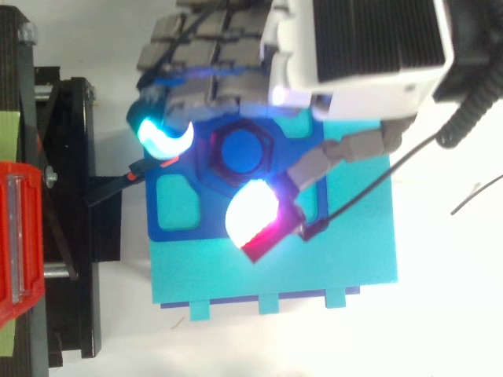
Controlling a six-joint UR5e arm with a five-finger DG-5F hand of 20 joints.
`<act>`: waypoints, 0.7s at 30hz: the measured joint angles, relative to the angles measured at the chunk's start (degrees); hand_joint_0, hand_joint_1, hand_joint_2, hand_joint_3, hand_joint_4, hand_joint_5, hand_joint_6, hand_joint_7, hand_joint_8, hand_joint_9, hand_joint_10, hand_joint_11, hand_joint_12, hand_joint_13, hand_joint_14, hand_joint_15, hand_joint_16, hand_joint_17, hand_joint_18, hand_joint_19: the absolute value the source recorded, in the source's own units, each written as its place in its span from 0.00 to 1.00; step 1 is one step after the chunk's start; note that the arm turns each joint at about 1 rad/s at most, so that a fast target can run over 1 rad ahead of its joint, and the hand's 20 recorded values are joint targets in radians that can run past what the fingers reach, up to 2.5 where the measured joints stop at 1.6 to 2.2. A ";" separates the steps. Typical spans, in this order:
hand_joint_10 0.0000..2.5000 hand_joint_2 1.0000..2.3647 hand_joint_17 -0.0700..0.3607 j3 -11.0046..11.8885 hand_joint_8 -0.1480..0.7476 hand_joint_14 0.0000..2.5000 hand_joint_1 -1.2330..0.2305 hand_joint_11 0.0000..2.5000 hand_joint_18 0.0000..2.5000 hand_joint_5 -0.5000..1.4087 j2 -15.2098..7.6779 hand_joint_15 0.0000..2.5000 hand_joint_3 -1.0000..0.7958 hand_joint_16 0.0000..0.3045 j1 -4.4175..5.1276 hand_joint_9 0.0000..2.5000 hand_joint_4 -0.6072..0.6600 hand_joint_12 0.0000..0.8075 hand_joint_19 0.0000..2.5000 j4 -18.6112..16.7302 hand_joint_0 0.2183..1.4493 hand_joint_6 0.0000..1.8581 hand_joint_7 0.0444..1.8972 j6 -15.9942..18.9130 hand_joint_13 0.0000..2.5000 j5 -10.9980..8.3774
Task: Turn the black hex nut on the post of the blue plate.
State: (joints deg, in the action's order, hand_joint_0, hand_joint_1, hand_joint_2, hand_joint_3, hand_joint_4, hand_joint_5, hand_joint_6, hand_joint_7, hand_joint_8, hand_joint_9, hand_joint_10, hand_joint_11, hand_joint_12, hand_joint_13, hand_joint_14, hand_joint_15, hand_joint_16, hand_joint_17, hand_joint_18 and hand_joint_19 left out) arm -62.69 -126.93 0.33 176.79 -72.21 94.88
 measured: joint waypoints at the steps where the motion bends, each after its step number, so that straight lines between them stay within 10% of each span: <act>1: 0.00 0.00 0.46 0.00 0.45 0.00 0.58 0.00 0.09 0.15 0.01 0.02 0.28 0.18 0.42 0.13 0.60 0.46 0.06 0.04 0.21 0.27 0.38 0.41 0.12 -0.75; 6: 0.00 0.00 0.46 0.59 0.45 0.00 0.58 0.00 0.09 0.15 0.01 0.02 0.28 0.18 2.10 0.13 0.60 0.46 0.06 0.23 0.21 0.27 0.38 2.55 0.12 -3.44; 21: 0.00 0.00 0.46 1.15 0.45 0.00 0.58 0.00 0.09 0.16 0.01 0.02 0.28 0.18 4.20 0.13 0.60 0.47 0.06 4.11 0.21 0.27 0.38 4.03 0.12 -3.18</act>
State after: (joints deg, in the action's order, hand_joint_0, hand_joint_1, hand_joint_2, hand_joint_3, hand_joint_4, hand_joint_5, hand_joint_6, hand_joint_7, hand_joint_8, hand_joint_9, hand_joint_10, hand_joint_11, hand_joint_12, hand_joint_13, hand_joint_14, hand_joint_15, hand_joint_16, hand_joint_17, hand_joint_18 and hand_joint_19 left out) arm -61.54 -126.92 4.53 180.90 -68.18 91.70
